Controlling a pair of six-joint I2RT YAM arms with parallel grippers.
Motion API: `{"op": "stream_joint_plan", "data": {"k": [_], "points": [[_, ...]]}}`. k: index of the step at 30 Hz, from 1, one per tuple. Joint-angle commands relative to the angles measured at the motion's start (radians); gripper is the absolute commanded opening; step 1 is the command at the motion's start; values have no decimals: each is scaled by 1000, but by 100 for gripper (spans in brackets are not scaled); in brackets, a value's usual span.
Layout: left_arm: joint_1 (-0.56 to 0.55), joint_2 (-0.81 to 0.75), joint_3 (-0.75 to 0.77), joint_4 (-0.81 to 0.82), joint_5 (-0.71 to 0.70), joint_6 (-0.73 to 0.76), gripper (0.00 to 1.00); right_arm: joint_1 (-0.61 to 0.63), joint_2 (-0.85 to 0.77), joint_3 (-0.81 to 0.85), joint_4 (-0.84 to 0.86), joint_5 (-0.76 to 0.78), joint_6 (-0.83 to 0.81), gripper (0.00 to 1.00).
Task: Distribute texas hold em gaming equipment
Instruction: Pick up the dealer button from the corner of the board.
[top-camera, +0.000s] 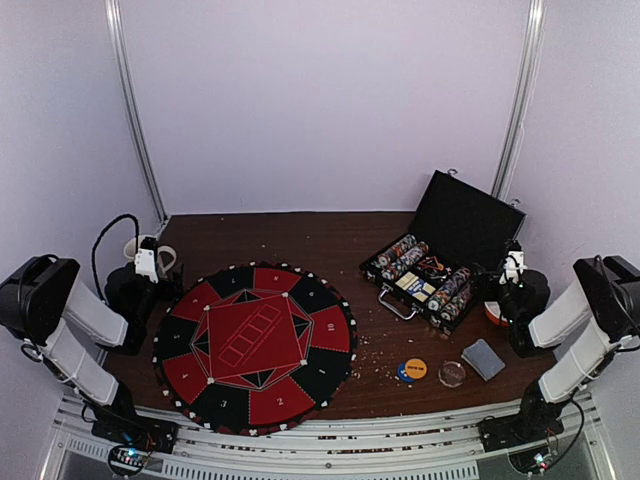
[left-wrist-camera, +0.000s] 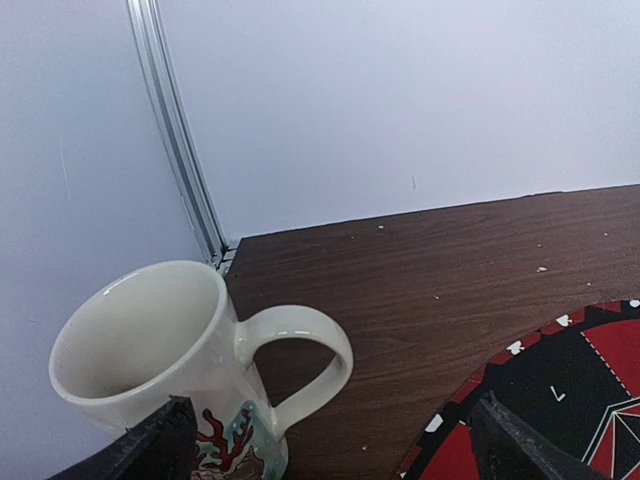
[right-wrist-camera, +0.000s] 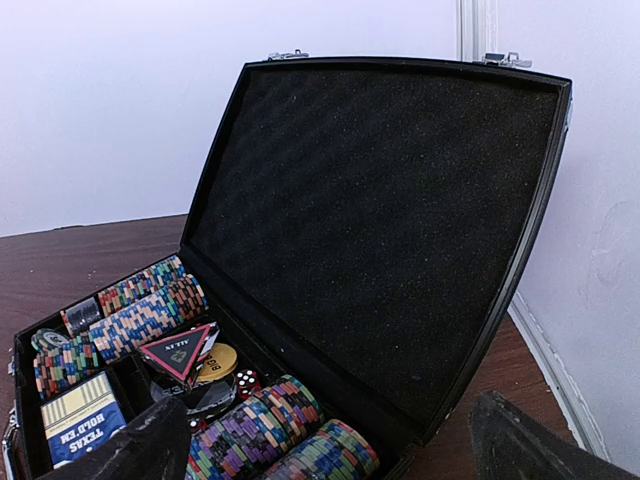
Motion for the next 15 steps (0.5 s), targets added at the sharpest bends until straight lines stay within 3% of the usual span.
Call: {"op": "stream_joint_plan", "data": {"k": [1, 8, 12, 15], "points": [[8, 7, 17, 70, 10, 13, 98, -8, 8, 18, 27, 0, -5, 100], [6, -55, 4, 44, -36, 6, 98, -7, -21, 6, 36, 26, 15, 100], [-24, -284, -6, -100, -255, -58, 98, -9, -234, 43, -202, 153, 59, 100], [-57, -407, -34, -42, -224, -137, 98, -7, -377, 119, -348, 91, 119, 100]]}}
